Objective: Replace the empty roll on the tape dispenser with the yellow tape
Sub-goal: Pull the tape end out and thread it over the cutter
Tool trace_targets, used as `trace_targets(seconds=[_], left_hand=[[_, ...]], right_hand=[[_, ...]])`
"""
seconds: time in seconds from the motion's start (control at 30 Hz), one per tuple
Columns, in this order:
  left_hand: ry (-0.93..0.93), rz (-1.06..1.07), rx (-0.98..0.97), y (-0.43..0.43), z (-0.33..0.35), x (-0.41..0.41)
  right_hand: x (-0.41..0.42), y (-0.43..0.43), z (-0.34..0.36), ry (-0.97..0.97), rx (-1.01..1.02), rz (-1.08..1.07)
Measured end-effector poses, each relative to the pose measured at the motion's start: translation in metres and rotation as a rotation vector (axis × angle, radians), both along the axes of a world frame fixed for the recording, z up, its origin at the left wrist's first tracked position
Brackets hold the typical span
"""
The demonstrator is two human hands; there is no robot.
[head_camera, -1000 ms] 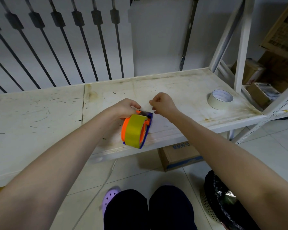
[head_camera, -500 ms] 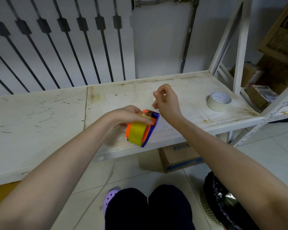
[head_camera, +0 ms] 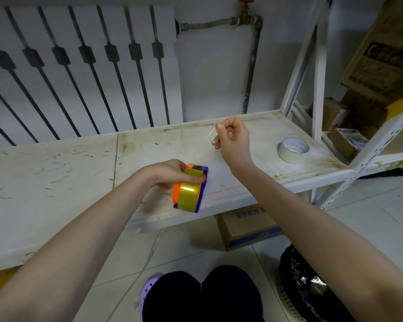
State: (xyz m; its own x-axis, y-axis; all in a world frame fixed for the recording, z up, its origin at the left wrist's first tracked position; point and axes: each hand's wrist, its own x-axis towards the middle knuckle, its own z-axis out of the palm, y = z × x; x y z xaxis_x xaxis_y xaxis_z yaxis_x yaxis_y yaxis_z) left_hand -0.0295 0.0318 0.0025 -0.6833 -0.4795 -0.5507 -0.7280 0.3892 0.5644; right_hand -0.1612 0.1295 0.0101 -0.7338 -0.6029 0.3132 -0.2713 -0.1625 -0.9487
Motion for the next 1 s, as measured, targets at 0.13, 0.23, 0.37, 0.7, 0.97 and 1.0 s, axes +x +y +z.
trace_targets(seconds=[0.13,0.23,0.37,0.7,0.97,1.0], left_hand=[[-0.001,-0.033,0.035,0.000,0.001,0.000],[0.004,-0.018,-0.007,0.000,-0.001,-0.001],[0.010,0.007,-0.038,0.002,-0.002,-0.004],[-0.012,-0.087,0.011,-0.002,0.005,0.007],[-0.357,-0.383,-0.055,-0.019,0.035,0.008],[-0.392,-0.404,-0.074,-0.019,0.037,0.007]], right_hand=[[0.000,-0.001,0.006,0.025,-0.008,0.054],[0.005,0.001,0.009,0.028,-0.080,0.086],[0.009,0.004,0.008,-0.100,-0.198,0.038],[-0.011,-0.004,-0.017,-0.155,0.114,-0.021],[-0.010,-0.013,-0.034,-0.317,0.354,0.228],[-0.009,-0.014,-0.036,-0.314,0.353,0.215]])
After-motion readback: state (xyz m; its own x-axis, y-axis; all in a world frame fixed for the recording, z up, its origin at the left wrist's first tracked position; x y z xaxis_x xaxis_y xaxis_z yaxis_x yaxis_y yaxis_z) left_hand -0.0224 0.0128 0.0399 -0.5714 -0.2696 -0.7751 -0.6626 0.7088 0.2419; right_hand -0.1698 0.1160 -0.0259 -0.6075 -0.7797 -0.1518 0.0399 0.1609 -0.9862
